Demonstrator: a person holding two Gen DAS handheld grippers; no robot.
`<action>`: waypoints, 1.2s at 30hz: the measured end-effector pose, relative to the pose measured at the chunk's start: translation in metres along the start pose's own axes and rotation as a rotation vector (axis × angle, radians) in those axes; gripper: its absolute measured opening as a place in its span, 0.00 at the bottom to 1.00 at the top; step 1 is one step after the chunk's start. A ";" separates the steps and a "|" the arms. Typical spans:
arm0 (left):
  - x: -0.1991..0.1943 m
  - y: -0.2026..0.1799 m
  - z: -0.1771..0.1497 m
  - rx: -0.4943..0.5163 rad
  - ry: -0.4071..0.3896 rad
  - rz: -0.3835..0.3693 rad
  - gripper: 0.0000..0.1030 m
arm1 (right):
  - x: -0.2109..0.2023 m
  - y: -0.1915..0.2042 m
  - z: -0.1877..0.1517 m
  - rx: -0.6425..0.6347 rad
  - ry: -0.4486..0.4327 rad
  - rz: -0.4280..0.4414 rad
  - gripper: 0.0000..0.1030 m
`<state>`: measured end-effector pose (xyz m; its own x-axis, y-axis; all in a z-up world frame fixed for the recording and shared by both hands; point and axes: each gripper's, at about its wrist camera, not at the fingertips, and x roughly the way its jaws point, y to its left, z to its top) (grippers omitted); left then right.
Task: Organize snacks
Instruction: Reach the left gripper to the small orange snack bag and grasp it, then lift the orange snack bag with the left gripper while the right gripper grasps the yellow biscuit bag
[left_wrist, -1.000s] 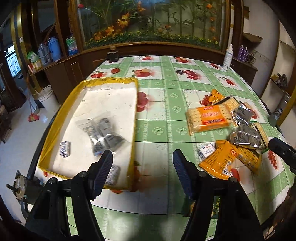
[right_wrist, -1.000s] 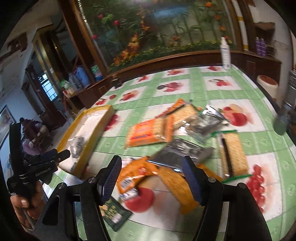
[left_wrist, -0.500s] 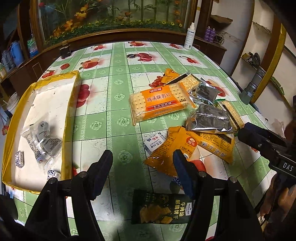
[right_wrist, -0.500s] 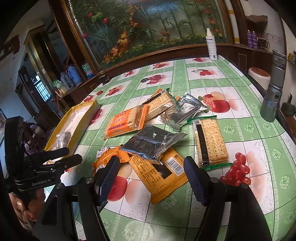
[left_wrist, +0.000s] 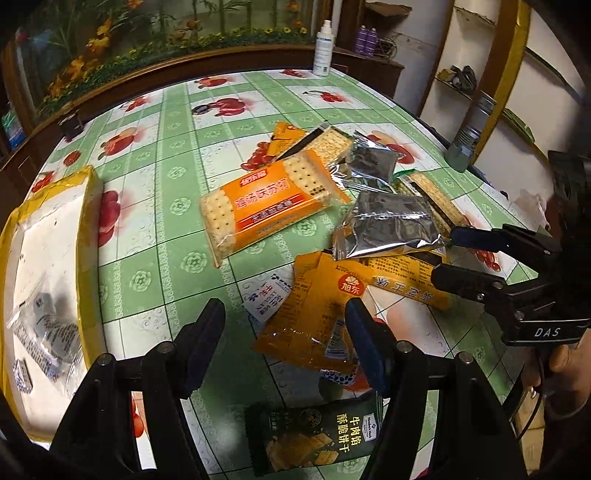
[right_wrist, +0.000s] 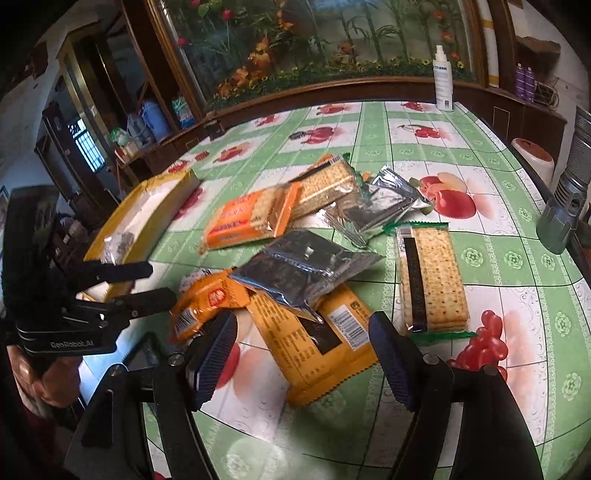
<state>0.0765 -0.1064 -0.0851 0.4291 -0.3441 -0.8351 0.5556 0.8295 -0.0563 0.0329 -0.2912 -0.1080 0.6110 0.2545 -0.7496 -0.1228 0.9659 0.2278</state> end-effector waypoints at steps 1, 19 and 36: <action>0.001 -0.003 0.002 0.019 0.002 -0.010 0.64 | 0.002 0.000 0.000 -0.011 0.012 -0.002 0.74; 0.028 -0.024 0.004 0.251 0.075 -0.072 0.43 | 0.019 0.000 0.012 -0.110 0.041 0.033 0.77; 0.048 -0.035 0.014 0.300 0.168 -0.077 0.40 | 0.039 0.008 0.002 -0.221 0.144 -0.007 0.69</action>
<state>0.0876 -0.1579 -0.1159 0.2684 -0.3031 -0.9144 0.7769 0.6293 0.0194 0.0576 -0.2739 -0.1338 0.4966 0.2361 -0.8352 -0.2959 0.9507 0.0928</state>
